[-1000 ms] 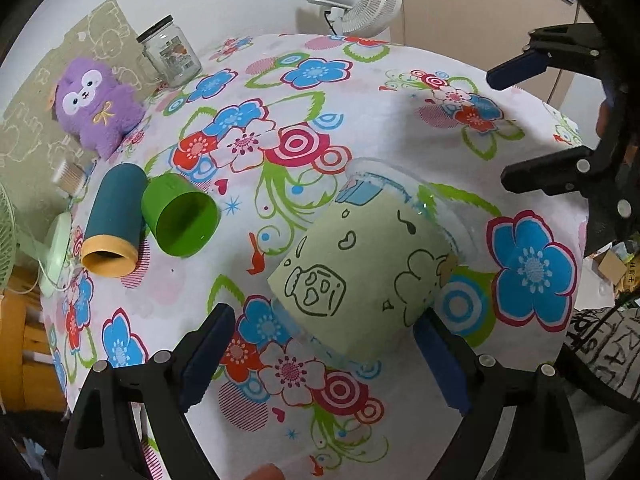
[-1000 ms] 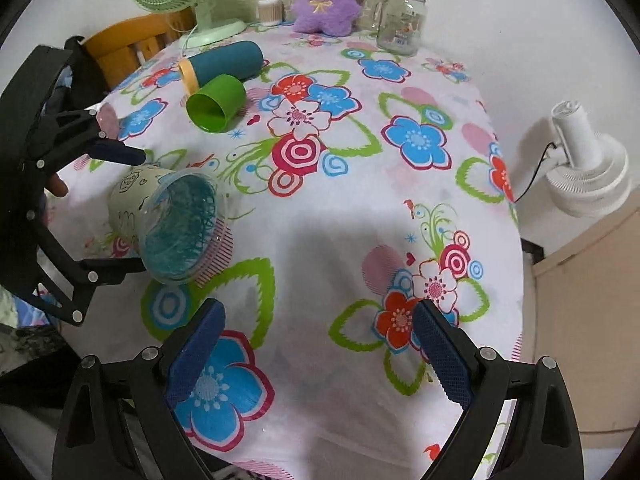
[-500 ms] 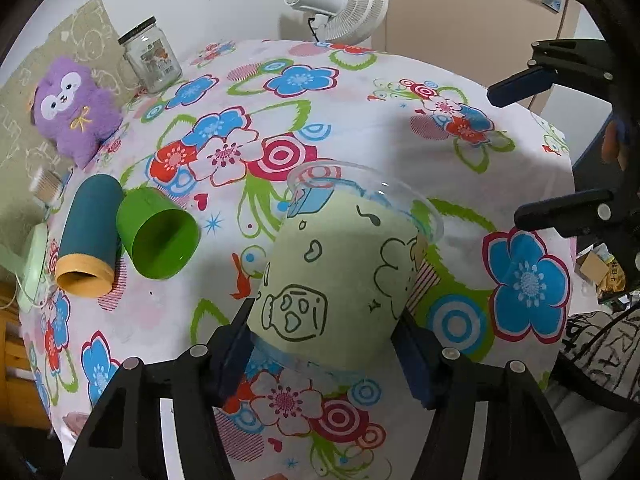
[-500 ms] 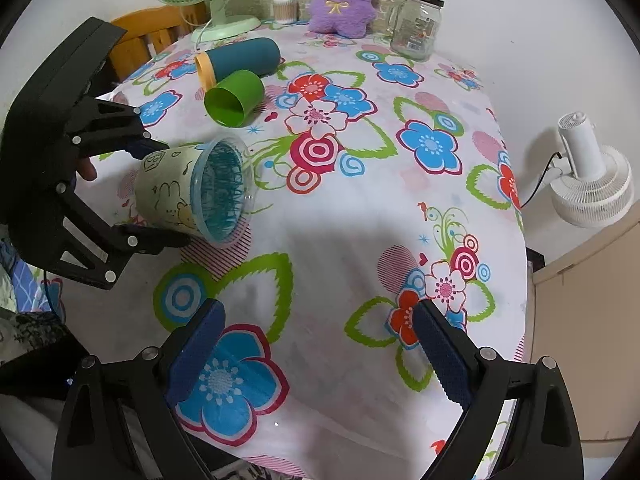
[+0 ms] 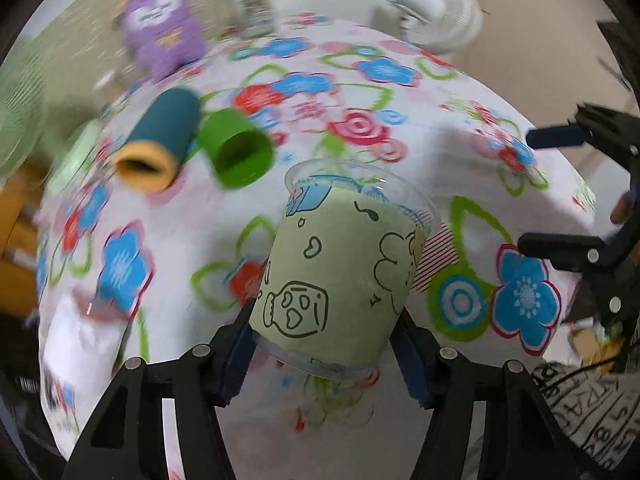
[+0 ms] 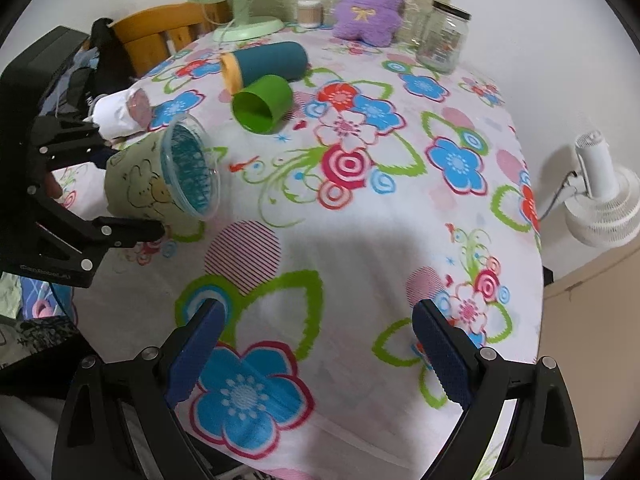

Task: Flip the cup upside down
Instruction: 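Rotate the held cup with the left gripper so its lid faces down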

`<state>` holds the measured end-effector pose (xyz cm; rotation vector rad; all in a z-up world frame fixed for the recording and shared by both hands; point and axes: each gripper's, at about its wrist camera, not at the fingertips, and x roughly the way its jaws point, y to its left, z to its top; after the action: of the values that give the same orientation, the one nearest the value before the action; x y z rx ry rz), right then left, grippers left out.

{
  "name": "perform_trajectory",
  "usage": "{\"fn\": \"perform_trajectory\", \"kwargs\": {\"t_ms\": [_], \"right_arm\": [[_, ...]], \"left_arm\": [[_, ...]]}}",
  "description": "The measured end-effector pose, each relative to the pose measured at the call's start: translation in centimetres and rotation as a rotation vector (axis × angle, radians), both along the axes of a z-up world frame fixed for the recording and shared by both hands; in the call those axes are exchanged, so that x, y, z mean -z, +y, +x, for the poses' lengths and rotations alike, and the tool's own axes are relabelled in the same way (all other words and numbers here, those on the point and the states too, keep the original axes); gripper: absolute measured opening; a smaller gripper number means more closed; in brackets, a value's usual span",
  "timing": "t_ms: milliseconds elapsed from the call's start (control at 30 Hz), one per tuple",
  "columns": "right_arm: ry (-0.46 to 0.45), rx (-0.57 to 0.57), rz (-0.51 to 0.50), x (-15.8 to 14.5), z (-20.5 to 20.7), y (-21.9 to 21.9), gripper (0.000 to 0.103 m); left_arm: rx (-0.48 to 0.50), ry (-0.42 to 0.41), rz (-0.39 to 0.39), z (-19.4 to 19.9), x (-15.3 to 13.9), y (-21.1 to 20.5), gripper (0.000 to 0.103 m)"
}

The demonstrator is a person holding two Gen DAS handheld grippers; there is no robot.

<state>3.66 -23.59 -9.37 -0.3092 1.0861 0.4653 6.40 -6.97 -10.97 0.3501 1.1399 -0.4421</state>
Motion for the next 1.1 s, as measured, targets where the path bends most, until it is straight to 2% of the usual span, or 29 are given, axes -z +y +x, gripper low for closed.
{"fn": "perform_trajectory", "kwargs": {"t_ms": [233,367,500,567,600,667,733,900,1033,1100], "right_arm": [[0.005,-0.085,0.009,0.3,-0.2,3.2,0.096],[0.010,-0.130,0.013,0.4,-0.3,4.8,0.096],[0.019,-0.158,0.015,0.7,-0.5,5.9,0.096],[0.024,-0.164,0.016,0.8,-0.5,6.2,0.096],[0.026,-0.166,0.016,0.9,-0.6,6.3,0.096],[0.027,-0.170,0.014,1.0,-0.5,6.4,0.096],[0.028,-0.169,0.013,0.9,-0.6,6.4,0.096],[0.032,-0.161,0.016,1.0,-0.7,6.3,0.096],[0.038,-0.157,0.015,1.2,-0.8,6.3,0.096],[0.039,-0.153,0.016,1.2,-0.9,6.3,0.096]], "left_arm": [[-0.239,0.012,-0.098,-2.5,0.2,3.7,0.065],[-0.343,0.028,-0.150,-3.8,1.1,5.2,0.065],[-0.399,-0.002,-0.148,-4.7,2.1,5.6,0.066],[-0.418,-0.003,-0.187,-4.9,2.3,5.8,0.065],[-0.423,-0.008,-0.199,-5.0,2.3,6.0,0.066],[-0.434,-0.030,-0.218,-5.3,2.3,6.2,0.074],[-0.430,-0.061,-0.238,-5.9,2.2,6.4,0.087],[-0.382,-0.151,-0.274,-7.0,1.9,6.6,0.092],[-0.312,-0.222,-0.278,-7.3,1.8,6.4,0.092],[-0.295,-0.230,-0.274,-7.2,1.9,6.2,0.088]]}}
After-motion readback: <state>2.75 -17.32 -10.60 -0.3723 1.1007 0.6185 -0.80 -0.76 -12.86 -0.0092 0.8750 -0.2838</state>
